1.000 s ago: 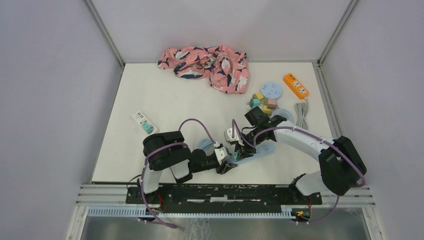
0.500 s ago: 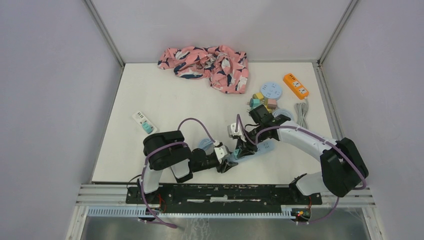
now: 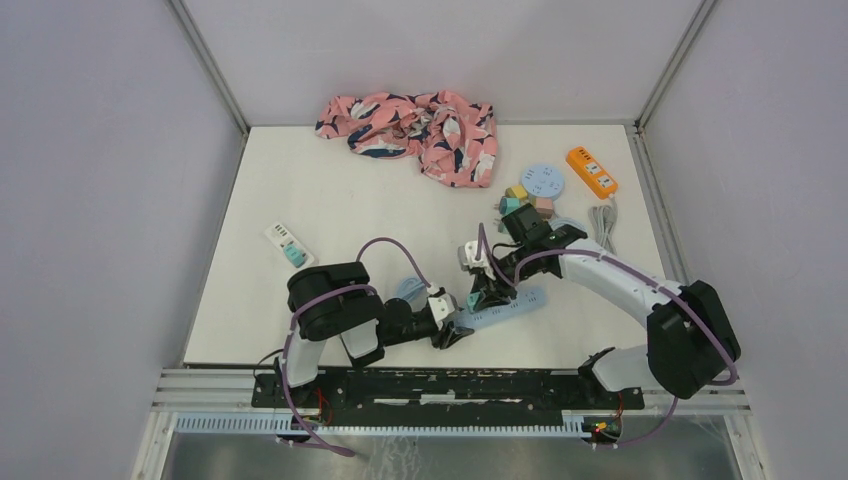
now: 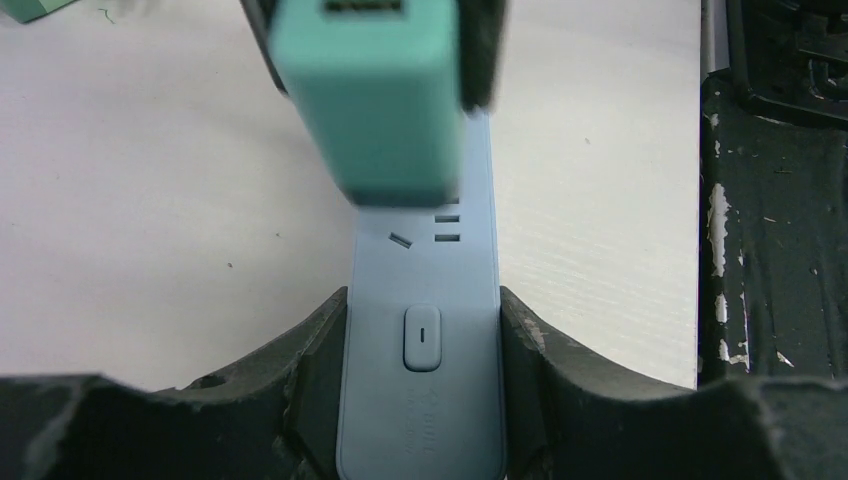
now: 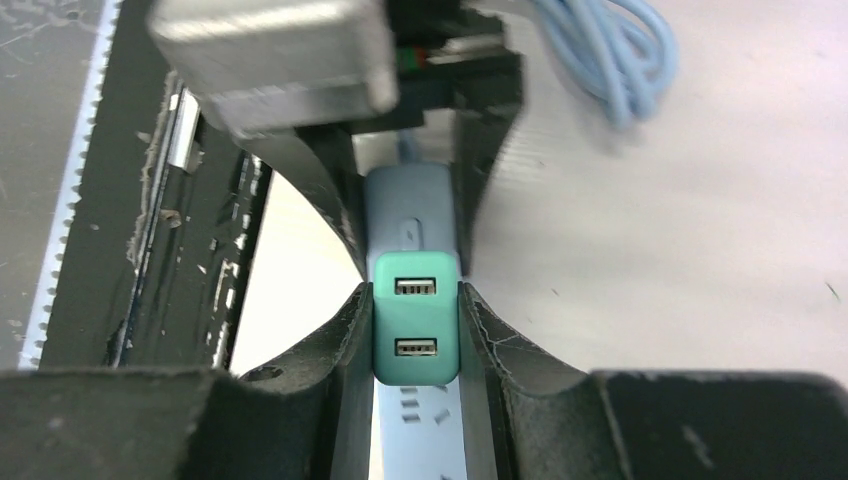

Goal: Pull the plug off the socket
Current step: Remove the plug from the socket.

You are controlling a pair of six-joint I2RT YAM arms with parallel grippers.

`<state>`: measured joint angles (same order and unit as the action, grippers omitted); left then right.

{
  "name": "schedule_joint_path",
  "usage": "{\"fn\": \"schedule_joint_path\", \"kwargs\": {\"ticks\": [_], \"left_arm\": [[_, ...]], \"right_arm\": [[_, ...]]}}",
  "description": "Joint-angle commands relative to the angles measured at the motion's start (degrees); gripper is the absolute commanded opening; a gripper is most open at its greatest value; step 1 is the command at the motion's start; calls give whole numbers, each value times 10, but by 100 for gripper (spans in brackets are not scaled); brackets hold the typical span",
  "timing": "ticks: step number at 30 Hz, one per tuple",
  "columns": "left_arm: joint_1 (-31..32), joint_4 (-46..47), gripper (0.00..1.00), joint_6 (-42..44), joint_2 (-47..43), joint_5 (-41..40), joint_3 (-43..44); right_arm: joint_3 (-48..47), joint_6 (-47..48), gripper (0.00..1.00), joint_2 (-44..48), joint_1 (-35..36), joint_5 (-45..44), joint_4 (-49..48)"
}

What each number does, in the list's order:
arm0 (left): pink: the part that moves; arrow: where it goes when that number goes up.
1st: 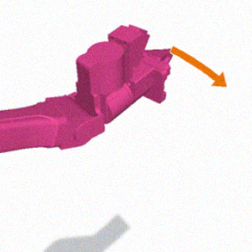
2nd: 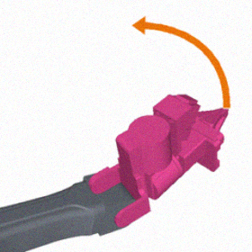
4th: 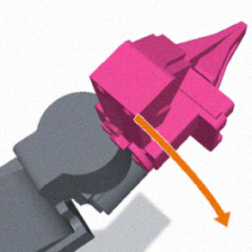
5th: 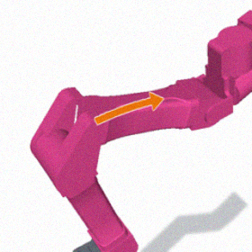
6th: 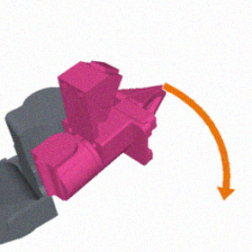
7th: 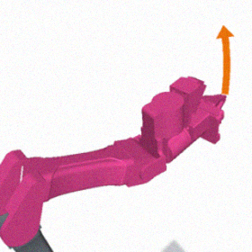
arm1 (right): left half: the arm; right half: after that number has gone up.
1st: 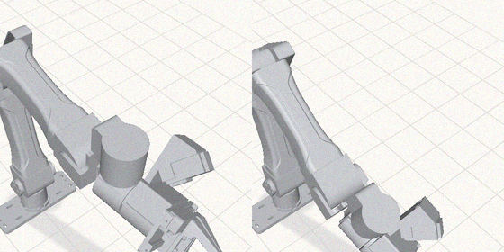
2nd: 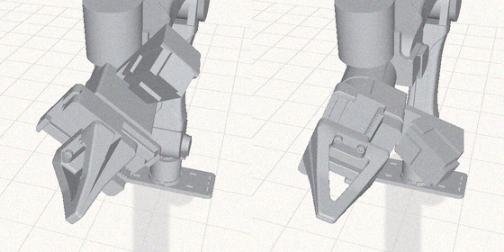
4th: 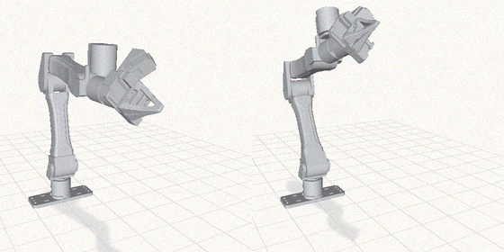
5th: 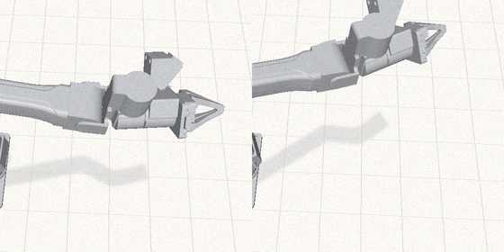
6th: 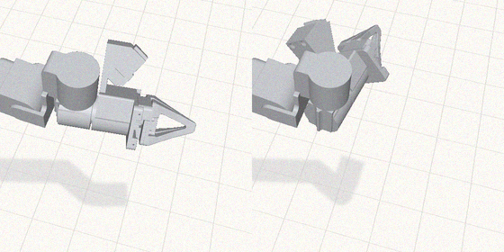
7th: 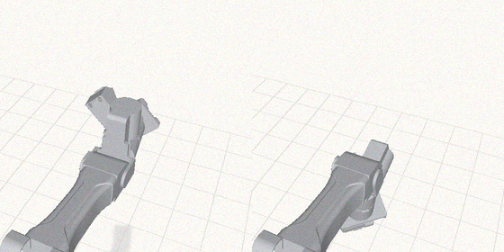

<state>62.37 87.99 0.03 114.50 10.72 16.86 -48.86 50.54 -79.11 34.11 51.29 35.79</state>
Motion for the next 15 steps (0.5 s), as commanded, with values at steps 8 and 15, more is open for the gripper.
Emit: {"fn": "schedule_joint_path", "kwargs": {"ticks": [8,15], "left_arm": [[-1,72,3,-17,-9,-2,-6],[-1,71,39,-32,-27,-15,-11]], "right_arm": [[-91,48,0,10,-91,15,121],[-79,-81,0,28,-143,9,18]]}}
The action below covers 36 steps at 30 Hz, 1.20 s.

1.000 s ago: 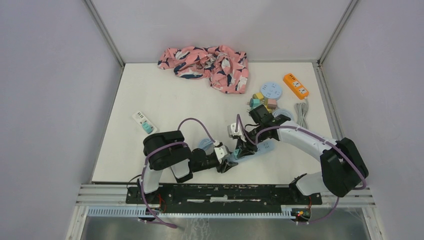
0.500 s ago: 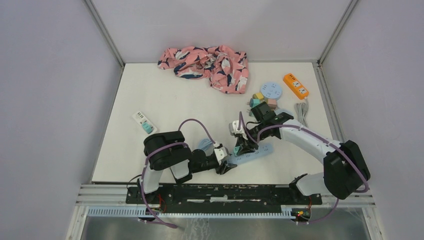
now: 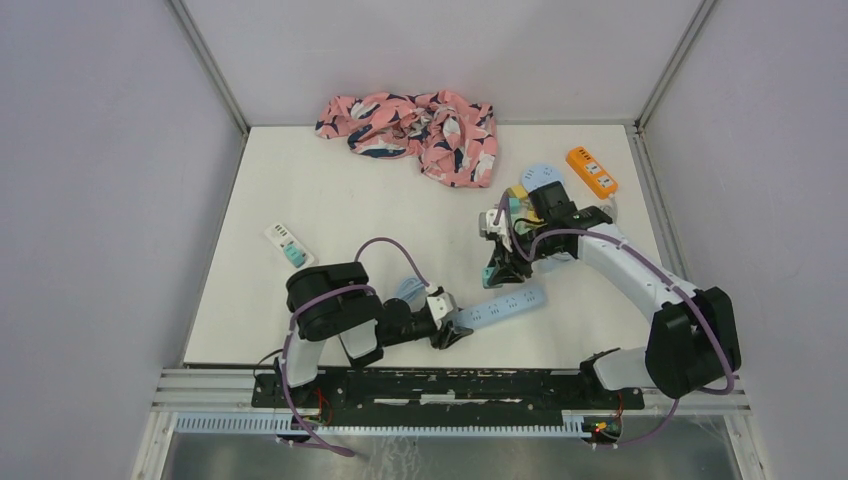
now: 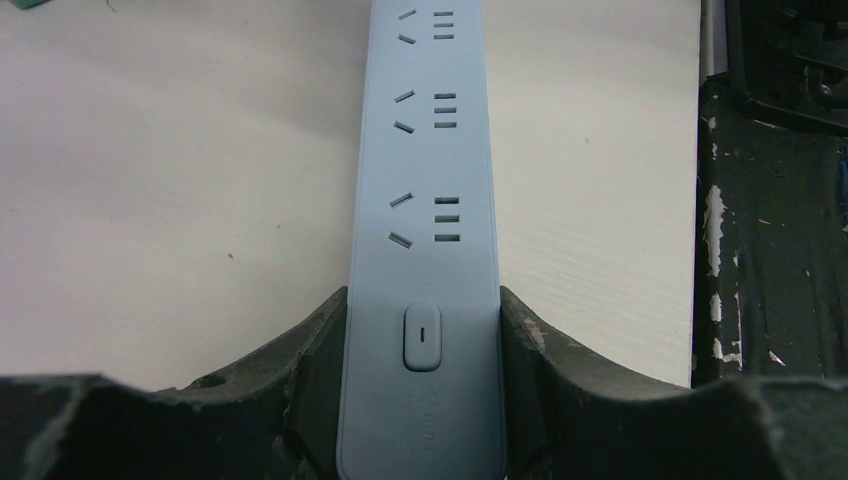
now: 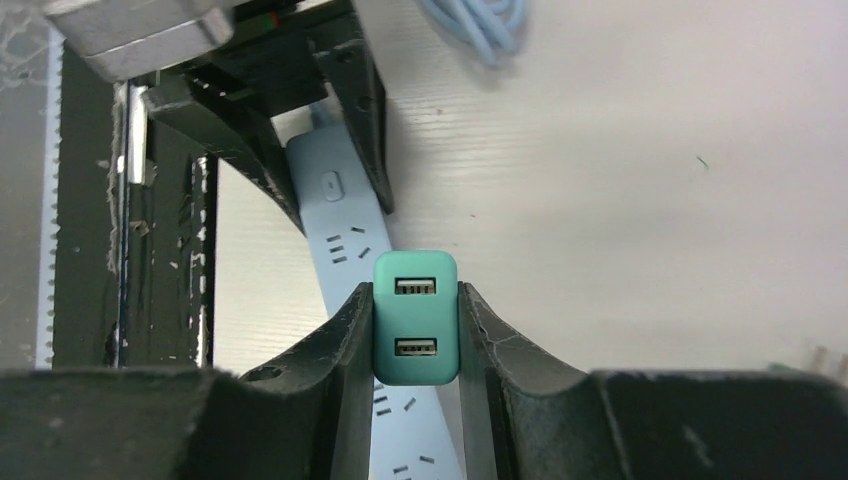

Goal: Pull the plug off the socket
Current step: Remove the plug from the socket, then place the plug at the center of the board.

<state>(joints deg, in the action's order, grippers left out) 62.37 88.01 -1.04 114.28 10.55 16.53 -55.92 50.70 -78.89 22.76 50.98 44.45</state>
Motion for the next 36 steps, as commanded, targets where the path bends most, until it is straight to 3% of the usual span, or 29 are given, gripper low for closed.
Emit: {"fn": "schedule_joint_path", "kwargs": {"ticks": [1,6,15,18,26,36], "left_arm": [[-1,70,44,-22,-27,-13,-9],[-1,62,65,-29,-44,-15,-11],[-2,5,83,-46,-114,-30,-25],[-2,-56,86,-53,-159,-34,-21],[-6,-332,88,-68,-283,-49,40],[-8,-427,90,-79,-386,-83,34]], "right_arm": [[-5,-107,0,28,-39,10,-88],[6,-203,0,29,-89,3,-160],[30,-346,0,34,-151,-52,-277],[33,-388,1,35,-157,-103,-313],[22,-461,6,10,-162,-176,-360],[-25,-488,13,-77,-164,-304,-359]]}}
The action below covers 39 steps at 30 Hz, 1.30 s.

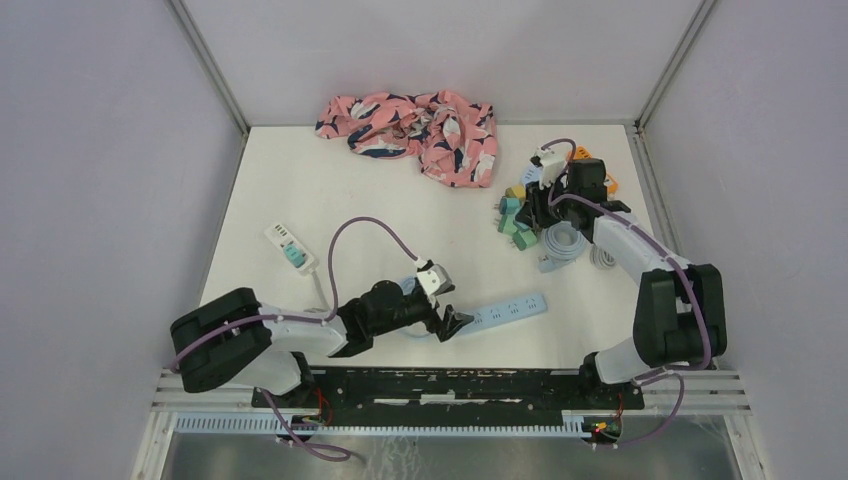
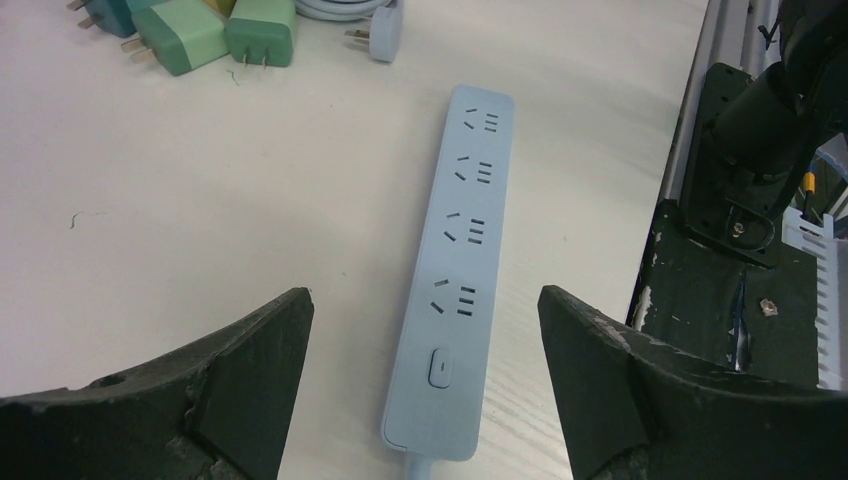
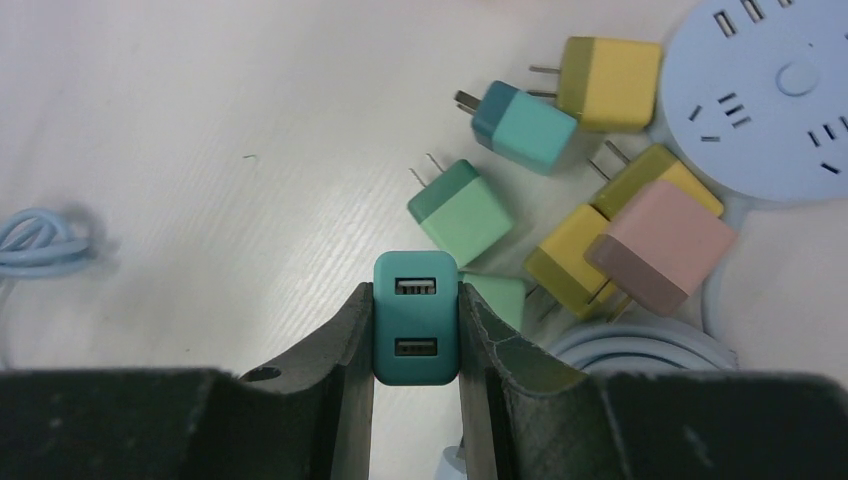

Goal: Pull the plug off the socket
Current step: Place the plug at the center of the board.

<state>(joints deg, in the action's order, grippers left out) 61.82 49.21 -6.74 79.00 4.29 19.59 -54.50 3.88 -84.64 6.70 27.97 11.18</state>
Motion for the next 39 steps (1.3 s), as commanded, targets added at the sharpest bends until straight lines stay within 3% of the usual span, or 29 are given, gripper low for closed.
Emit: {"fn": "schedule_joint_path", "kwargs": {"ticks": [1,17,19,23,28,31,39], "left_arm": [[-3,-41,90,-22,-39,-23,1],[-3,-71,90,-22,-98,-52,-23],[-2,-73,90,-23,-102,-53,-24],[-3,-76,90,-25,-113,-53,-27],[-3,-83,90,-29,-133,-53,-28],[-3,-84,91,-33,-145,-53,-29],[-4,-102,95,-53,-169,-51,-15]], "right_arm": [[-42,-19,14,-26,-3,-83,-27],[-78,-29,21,-90,-6,-121,-27],[-83,-29,30,-99,-6,-121,-23],[-94,-29,56,-109,-6,-114,-16],[-115,22,71,-73,-9,-117,17],[-104,70,77,-23,-9,-53,39],[-73,309,77,68,-8,329,221]]}}
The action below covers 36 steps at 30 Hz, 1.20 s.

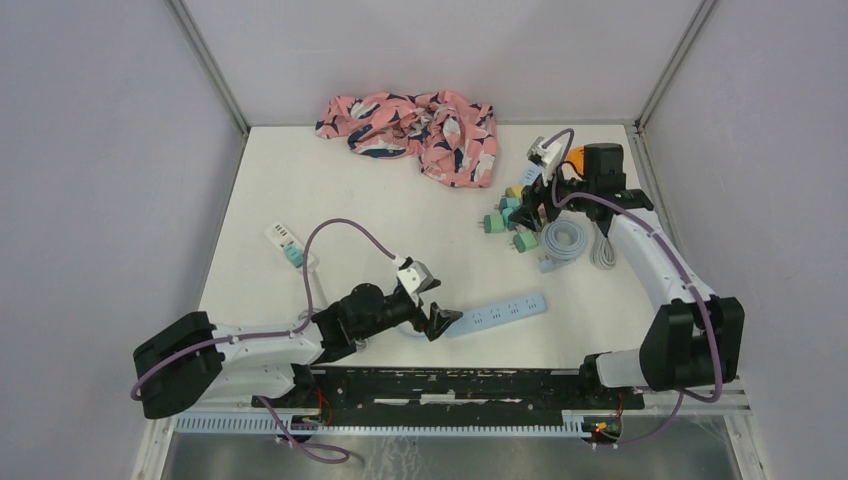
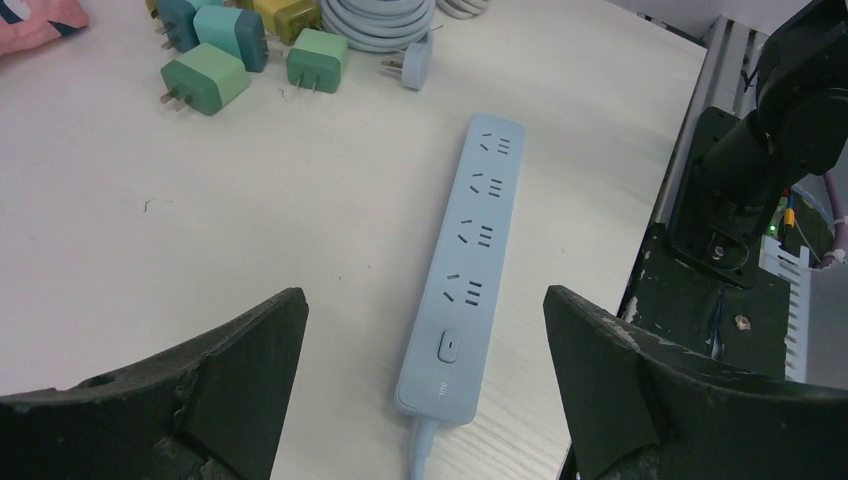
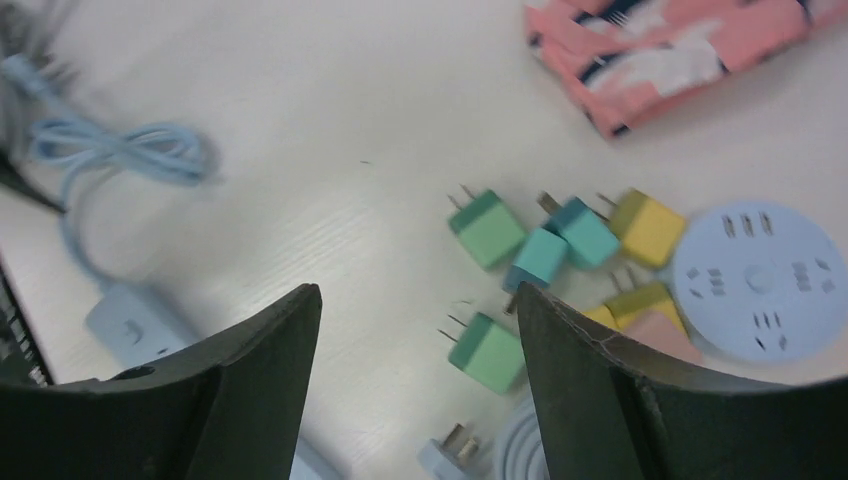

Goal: Pull the plug off the socket
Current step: Place the plug at the center of the board.

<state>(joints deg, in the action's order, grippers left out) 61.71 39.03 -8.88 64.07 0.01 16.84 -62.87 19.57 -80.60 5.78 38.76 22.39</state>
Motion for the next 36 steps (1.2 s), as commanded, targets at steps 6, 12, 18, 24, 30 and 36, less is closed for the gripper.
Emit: {"fn": "schedule_joint_path", "kwargs": {"ticks": [6,12,18,24,30,36], "left_arm": [[-6,-18,96,-42,-32,-12,19],[-15,-10,97,-56,-21,-14,19],[-22,-6,97,-64,-1,-10,25],[-28,0,97,-70,5,-10,21],[-33,5,97,-75,4,-10,13],[-36,8,97,-81,-2,-14,3]], "right_arm": [[-26,481,85,8,2,338,386],[-82,758,86,-68,22,328,646],[-70,733,83,-68,42,278,616],[34,461,87,39,89,147,305],[47,524,88,35,119,140,335],[58,533,88,15,166,102,322]]}}
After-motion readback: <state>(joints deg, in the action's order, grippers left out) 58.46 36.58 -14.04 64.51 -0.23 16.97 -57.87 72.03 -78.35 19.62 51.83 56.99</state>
